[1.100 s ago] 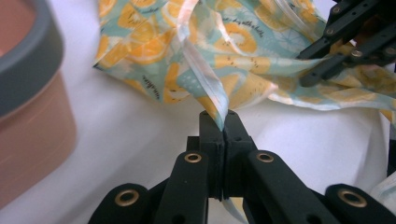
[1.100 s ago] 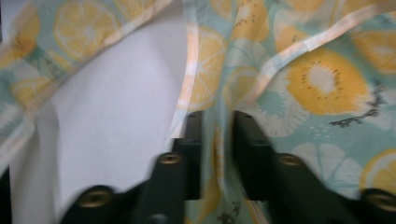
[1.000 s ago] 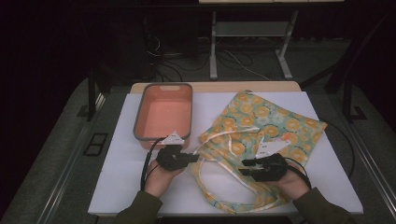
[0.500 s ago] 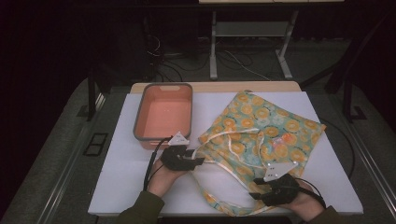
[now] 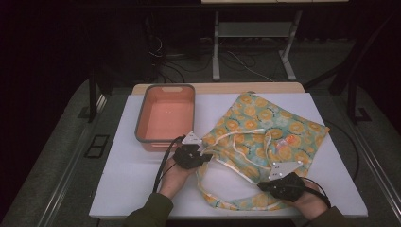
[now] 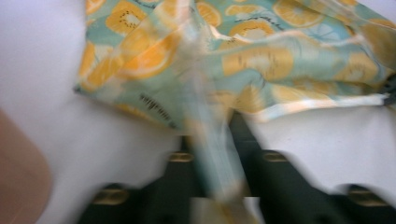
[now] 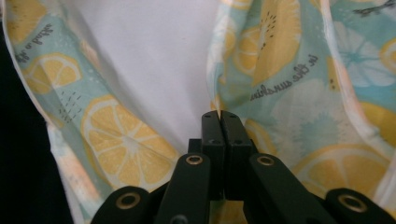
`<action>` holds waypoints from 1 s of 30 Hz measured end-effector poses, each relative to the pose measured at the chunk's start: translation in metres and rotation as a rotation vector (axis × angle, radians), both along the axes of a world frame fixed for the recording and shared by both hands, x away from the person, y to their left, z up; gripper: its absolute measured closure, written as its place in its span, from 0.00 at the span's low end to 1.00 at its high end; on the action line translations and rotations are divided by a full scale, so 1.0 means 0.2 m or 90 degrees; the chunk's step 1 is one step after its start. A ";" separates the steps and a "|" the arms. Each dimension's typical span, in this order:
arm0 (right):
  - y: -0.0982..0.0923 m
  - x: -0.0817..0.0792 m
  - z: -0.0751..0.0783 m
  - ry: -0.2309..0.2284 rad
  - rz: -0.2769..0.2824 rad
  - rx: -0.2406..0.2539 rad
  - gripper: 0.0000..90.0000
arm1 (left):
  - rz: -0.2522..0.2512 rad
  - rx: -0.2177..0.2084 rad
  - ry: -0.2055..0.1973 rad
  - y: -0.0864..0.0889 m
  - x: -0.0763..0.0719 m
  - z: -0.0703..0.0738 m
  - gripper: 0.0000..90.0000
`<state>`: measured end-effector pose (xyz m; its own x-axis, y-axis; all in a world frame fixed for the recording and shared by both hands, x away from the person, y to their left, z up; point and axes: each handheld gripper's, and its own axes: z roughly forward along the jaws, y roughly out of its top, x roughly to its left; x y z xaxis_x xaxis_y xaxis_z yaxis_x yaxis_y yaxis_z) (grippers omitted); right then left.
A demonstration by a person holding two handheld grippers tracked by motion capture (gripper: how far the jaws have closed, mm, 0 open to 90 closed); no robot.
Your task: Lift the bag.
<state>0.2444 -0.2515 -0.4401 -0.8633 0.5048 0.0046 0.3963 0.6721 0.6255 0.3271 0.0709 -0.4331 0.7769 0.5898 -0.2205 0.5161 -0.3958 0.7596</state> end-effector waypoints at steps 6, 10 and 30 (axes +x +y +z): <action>-0.05 0.04 0.08 -0.058 -0.038 0.034 0.99 | 0.022 -0.057 -0.023 0.04 -0.01 0.07 0.99; -0.10 0.11 0.14 -0.114 -0.067 0.051 0.99 | 0.037 -0.081 -0.051 0.06 0.00 0.12 0.99; -0.21 0.24 0.53 -0.274 -0.128 0.189 0.99 | 0.053 -0.220 -0.191 0.07 -0.03 0.52 0.99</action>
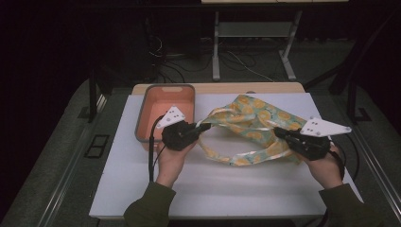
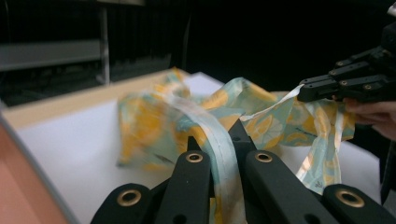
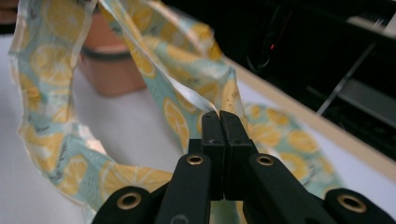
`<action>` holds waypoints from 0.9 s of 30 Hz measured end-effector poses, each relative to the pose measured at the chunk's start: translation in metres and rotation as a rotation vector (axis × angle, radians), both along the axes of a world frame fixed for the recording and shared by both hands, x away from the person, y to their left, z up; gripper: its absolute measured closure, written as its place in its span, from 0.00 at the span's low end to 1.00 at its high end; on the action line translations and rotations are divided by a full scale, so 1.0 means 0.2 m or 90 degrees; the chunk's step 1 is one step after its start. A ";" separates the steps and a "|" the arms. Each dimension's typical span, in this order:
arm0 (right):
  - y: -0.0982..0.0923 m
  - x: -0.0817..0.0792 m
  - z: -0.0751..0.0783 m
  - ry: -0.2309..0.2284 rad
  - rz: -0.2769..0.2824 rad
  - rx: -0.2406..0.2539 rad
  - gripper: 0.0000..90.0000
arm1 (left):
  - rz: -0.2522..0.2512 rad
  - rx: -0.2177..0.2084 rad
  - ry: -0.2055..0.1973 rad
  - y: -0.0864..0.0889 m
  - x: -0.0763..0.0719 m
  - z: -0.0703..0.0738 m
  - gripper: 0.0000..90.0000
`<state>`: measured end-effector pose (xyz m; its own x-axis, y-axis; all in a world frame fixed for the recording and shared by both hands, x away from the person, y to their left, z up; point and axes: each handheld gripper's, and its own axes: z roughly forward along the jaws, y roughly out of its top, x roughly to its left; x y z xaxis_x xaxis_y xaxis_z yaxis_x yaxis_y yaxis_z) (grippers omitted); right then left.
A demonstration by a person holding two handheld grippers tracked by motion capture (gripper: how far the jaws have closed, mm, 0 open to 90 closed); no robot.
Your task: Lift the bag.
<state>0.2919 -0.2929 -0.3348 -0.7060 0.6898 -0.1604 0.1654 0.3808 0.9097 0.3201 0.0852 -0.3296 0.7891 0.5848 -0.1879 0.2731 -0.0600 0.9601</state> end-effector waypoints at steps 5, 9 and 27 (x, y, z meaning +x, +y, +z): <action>-0.03 0.06 0.01 0.011 -0.012 0.006 0.99 | -0.001 0.015 0.015 -0.04 0.04 -0.02 0.99; -0.05 0.15 -0.07 0.043 -0.031 -0.013 0.99 | 0.008 0.031 0.048 -0.10 0.12 -0.11 0.99; -0.13 0.48 -0.41 0.203 -0.105 -0.035 0.99 | 0.056 0.117 0.121 -0.30 0.31 -0.30 0.96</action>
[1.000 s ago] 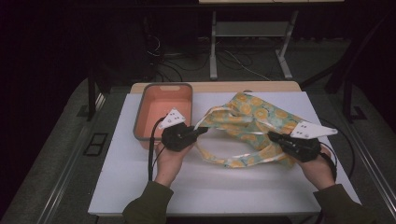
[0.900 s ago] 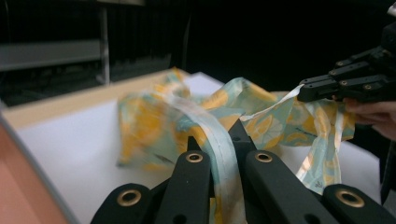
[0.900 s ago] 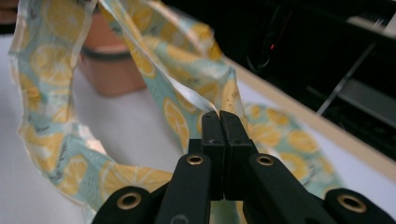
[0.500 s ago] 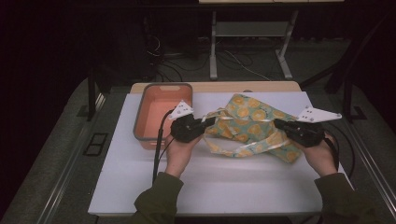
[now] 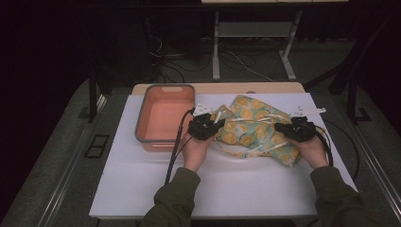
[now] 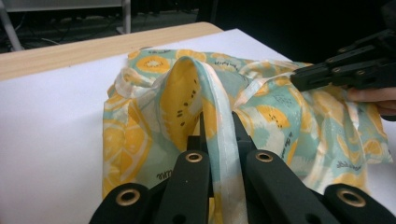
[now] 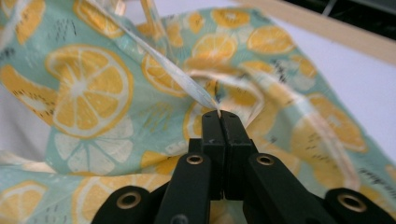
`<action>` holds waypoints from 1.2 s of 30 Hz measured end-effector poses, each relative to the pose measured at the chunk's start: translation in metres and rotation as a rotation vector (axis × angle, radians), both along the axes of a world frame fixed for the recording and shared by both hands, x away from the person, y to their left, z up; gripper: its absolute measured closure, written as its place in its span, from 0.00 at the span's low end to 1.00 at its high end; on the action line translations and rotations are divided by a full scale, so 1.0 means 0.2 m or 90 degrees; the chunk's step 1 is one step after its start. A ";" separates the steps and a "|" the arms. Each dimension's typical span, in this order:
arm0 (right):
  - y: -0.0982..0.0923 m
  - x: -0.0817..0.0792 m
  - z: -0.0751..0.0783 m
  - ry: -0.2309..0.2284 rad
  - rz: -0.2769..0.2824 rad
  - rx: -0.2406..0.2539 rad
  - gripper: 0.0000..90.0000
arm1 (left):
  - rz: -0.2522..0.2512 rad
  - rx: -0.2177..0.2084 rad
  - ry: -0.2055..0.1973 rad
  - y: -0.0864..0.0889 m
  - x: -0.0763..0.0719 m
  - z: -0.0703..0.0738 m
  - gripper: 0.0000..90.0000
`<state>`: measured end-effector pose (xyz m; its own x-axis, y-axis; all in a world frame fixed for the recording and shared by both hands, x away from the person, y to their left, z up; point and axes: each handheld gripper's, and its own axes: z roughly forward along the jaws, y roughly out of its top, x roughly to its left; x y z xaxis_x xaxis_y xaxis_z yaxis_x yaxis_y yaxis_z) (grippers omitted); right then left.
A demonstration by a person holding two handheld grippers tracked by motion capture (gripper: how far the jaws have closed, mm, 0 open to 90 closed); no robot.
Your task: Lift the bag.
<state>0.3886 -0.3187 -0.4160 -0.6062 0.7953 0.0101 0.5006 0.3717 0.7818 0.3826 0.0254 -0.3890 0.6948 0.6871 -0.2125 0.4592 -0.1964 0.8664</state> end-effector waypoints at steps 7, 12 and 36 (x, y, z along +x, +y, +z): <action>-0.04 -0.05 0.08 0.001 0.010 0.084 0.70 | -0.013 0.011 -0.010 0.06 -0.08 0.04 0.63; -0.05 -0.13 0.17 -0.007 0.041 0.134 0.51 | -0.034 0.014 -0.023 0.13 -0.16 0.10 0.42; 0.07 -0.56 0.05 -0.036 0.153 0.117 0.25 | -0.118 0.096 -0.005 0.57 -0.50 -0.13 0.03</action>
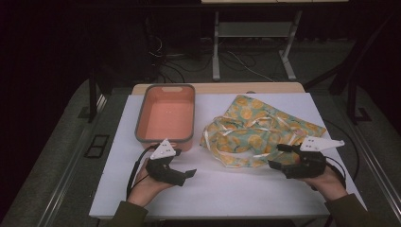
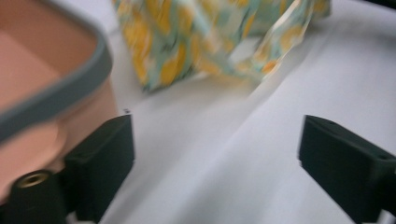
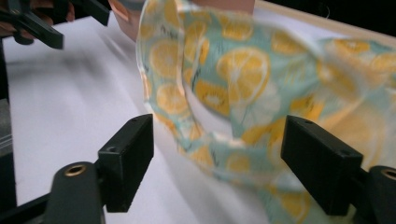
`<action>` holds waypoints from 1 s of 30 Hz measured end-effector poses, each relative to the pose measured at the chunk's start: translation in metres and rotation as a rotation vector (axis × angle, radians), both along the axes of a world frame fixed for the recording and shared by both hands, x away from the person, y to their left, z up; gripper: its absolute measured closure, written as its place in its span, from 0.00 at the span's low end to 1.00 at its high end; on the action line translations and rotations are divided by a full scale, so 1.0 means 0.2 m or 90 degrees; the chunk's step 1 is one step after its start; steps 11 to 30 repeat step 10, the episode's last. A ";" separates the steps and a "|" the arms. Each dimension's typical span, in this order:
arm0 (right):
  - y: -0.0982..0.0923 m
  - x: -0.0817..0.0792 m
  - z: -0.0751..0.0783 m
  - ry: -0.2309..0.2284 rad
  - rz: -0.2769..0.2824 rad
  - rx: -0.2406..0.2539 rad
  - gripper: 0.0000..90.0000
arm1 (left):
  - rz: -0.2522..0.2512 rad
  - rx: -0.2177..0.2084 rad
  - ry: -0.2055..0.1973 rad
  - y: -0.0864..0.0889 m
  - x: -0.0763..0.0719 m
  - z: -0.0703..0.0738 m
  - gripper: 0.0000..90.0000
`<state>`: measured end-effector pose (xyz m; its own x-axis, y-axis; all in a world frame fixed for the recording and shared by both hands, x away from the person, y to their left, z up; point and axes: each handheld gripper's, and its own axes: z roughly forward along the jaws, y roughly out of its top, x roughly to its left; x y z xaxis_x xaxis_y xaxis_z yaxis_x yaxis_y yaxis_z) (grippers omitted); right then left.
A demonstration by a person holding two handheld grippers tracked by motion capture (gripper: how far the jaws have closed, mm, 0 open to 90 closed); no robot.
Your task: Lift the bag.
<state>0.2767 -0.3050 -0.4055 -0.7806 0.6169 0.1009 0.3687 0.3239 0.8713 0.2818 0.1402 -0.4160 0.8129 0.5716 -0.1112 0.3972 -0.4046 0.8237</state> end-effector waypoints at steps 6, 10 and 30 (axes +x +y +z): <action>0.00 -0.03 -0.11 0.021 -0.016 -0.017 0.21 | -0.001 -0.012 0.008 0.04 -0.02 -0.04 0.00; 0.00 -0.03 -0.12 0.020 -0.021 -0.014 0.20 | 0.002 -0.009 0.004 0.04 -0.02 -0.04 0.00; 0.00 -0.03 -0.12 0.020 -0.021 -0.014 0.20 | 0.002 -0.009 0.004 0.04 -0.02 -0.04 0.00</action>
